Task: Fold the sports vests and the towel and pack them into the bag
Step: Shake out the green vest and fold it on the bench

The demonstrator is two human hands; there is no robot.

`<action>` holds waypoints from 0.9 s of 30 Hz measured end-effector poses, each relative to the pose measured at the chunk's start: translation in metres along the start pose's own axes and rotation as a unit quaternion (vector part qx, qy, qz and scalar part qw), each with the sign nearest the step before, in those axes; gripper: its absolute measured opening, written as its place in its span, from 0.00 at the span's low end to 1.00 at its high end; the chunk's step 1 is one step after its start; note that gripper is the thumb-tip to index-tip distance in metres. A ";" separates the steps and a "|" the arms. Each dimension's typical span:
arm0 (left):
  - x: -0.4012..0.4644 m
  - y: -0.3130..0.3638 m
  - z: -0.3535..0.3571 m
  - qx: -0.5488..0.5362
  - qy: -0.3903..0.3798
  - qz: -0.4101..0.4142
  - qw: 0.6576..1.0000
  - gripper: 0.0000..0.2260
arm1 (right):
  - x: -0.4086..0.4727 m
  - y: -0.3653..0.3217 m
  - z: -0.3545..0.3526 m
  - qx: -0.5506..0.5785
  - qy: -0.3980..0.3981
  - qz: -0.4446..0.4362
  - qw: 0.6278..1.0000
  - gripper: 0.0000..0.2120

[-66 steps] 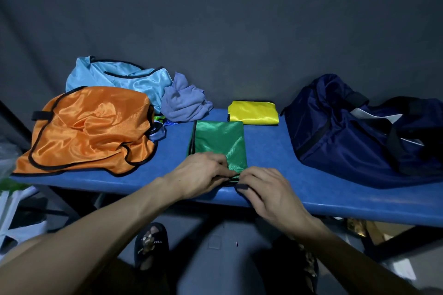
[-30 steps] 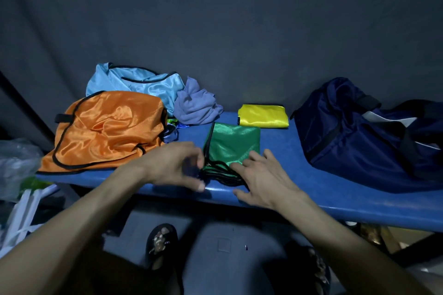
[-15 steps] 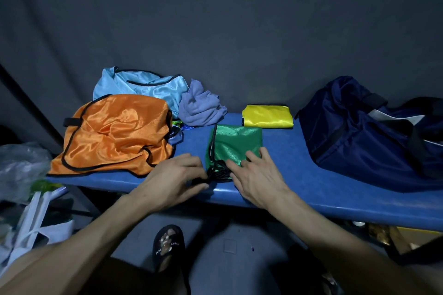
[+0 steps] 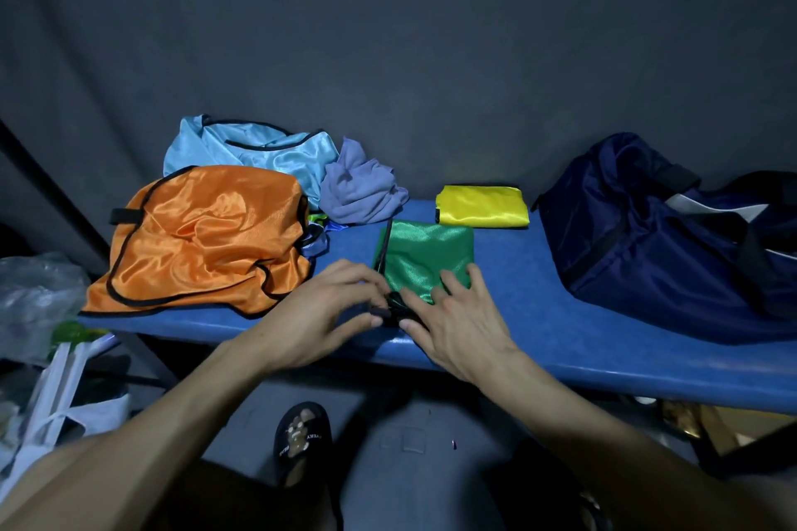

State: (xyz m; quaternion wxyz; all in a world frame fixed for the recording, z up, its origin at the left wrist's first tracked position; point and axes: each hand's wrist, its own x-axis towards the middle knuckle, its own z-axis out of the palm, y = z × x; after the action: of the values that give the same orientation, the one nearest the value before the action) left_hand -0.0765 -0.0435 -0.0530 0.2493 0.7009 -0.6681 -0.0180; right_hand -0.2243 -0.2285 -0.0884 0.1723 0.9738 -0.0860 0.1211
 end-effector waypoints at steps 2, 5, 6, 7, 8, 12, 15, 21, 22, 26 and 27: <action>0.007 0.000 0.002 -0.001 -0.003 -0.003 1.000 0.07 | -0.003 -0.002 0.000 -0.005 -0.014 -0.001 1.000 0.22; 0.023 0.001 0.010 -0.034 -0.005 -0.064 0.997 0.07 | -0.007 -0.005 -0.003 -0.021 -0.029 -0.006 0.999 0.20; 0.029 -0.001 0.012 -0.043 -0.003 -0.091 0.995 0.06 | -0.007 -0.006 -0.004 -0.020 -0.028 -0.007 0.999 0.19; 0.035 -0.003 0.014 -0.045 0.000 -0.118 0.992 0.06 | -0.008 -0.006 -0.004 -0.018 -0.026 -0.008 0.999 0.19; 0.041 -0.006 0.016 -0.047 0.001 -0.141 0.989 0.07 | -0.008 -0.005 -0.004 -0.015 -0.024 -0.009 1.000 0.20; 0.060 -0.021 0.020 -0.051 -0.017 -0.243 0.969 0.10 | -0.012 -0.001 -0.004 0.009 -0.012 -0.009 1.000 0.28; 0.064 -0.022 0.028 -0.072 0.009 -0.282 0.957 0.07 | -0.017 0.009 -0.005 0.044 -0.007 -0.011 0.999 0.32; 0.054 -0.020 0.042 -0.028 0.118 -0.231 0.965 0.11 | -0.027 0.034 -0.001 0.104 -0.007 -0.031 0.994 0.17; 0.052 -0.022 0.044 -0.018 0.122 -0.223 0.967 0.09 | -0.028 0.035 0.000 0.108 -0.004 -0.030 0.994 0.14; 0.047 -0.027 0.044 0.024 0.086 -0.188 0.978 0.11 | -0.028 0.037 0.005 0.130 0.000 -0.006 0.992 0.09; 0.045 -0.030 0.039 0.012 0.062 -0.173 0.983 0.16 | -0.027 0.038 0.005 0.133 -0.001 0.000 0.991 0.09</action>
State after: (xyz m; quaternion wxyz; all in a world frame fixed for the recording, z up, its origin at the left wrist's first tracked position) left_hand -0.0583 -0.0990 -0.0848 0.2752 0.8086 -0.5200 -0.0094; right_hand -0.2574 -0.2616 -0.0882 0.0406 0.9882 -0.0695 0.1301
